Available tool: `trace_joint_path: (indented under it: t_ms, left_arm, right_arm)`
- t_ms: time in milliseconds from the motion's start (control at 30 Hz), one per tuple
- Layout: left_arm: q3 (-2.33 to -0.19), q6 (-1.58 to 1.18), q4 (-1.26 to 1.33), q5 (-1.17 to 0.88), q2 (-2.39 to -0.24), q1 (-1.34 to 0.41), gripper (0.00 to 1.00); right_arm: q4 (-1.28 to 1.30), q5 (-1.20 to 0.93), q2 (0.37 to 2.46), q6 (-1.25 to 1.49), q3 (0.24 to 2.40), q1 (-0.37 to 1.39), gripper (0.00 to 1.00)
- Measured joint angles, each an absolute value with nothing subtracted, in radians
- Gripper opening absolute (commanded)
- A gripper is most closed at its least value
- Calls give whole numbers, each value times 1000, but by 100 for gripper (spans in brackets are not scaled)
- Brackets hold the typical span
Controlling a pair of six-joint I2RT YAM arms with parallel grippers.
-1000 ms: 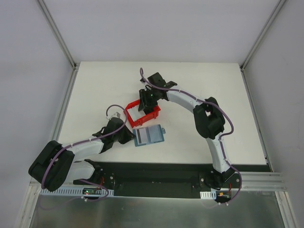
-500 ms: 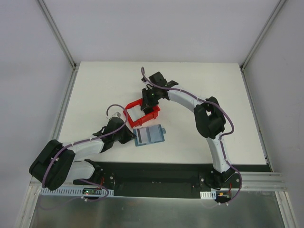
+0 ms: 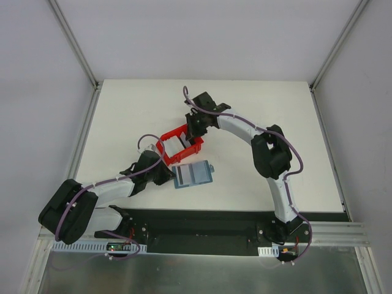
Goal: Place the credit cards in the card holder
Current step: Pick up the credit card from the storage box.
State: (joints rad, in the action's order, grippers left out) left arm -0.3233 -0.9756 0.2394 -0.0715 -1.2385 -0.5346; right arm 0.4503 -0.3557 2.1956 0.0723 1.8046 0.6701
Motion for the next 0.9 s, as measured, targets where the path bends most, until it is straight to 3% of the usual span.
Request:
trace_joint_path:
  t_ms: [900]
  left_arm:
    - [-330, -975, 258, -94, -1263, -535, 0]
  right_arm:
    - [521, -270, 2242, 21, 1869, 718, 12]
